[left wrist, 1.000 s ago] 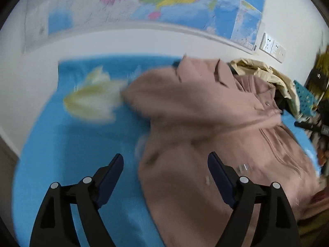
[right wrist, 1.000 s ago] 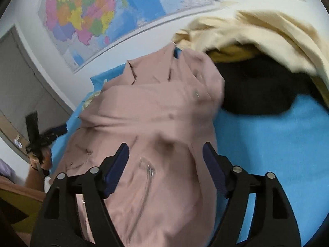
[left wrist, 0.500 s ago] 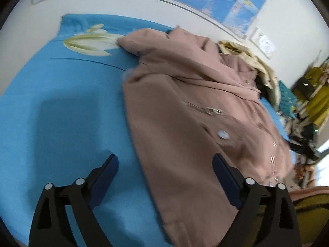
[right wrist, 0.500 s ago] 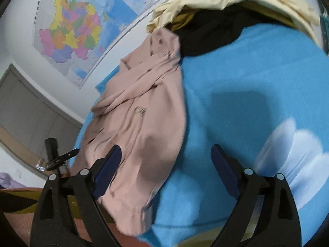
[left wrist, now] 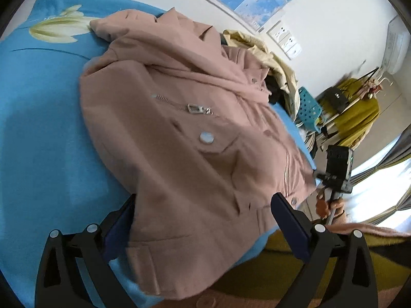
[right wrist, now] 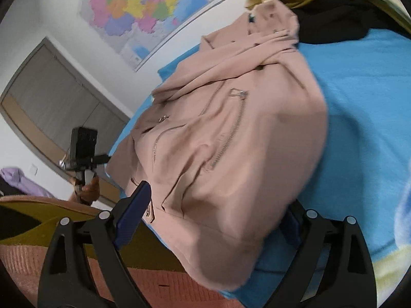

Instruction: Fold large clothes

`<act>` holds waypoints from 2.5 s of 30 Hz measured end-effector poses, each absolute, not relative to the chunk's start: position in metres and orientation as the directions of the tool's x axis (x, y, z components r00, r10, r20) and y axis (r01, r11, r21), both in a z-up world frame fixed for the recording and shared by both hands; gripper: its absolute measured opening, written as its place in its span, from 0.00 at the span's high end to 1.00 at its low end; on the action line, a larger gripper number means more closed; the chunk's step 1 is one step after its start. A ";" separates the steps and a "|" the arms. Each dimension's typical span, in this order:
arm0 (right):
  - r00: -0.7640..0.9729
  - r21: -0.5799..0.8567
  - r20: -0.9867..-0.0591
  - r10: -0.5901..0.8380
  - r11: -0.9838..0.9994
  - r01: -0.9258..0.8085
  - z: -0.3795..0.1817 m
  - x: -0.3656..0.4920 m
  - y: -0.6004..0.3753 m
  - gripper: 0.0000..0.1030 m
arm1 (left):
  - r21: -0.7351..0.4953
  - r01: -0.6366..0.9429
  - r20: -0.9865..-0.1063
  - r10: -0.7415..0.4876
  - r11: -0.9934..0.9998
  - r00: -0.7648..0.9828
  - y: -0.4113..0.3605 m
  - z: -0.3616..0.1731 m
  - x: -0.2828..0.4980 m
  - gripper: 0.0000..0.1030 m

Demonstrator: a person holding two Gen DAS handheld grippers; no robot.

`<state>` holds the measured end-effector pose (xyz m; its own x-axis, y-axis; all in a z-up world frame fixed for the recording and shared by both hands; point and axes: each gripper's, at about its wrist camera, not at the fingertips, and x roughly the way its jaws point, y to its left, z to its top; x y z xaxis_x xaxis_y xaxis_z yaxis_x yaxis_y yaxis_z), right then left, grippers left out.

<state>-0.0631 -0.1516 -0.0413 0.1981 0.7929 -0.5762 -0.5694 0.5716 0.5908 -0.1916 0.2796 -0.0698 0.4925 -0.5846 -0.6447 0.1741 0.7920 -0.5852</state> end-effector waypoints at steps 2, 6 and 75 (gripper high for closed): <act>0.184 0.601 -0.569 0.801 0.558 -0.572 -0.041 -0.063 -0.148 0.16 | -0.589 0.169 -0.640 -0.584 0.790 0.500 0.277 -0.069 -0.187 0.07; 0.181 0.616 -0.560 0.808 0.552 -0.562 -0.043 -0.065 -0.152 0.28 | -0.531 0.152 -0.672 -0.523 0.834 0.524 0.270 -0.066 -0.191 0.18; 0.358 0.832 -0.232 0.904 0.376 -0.409 0.086 0.125 -0.134 0.93 | -0.458 0.002 -0.661 -0.343 0.889 0.667 0.349 0.117 -0.005 0.95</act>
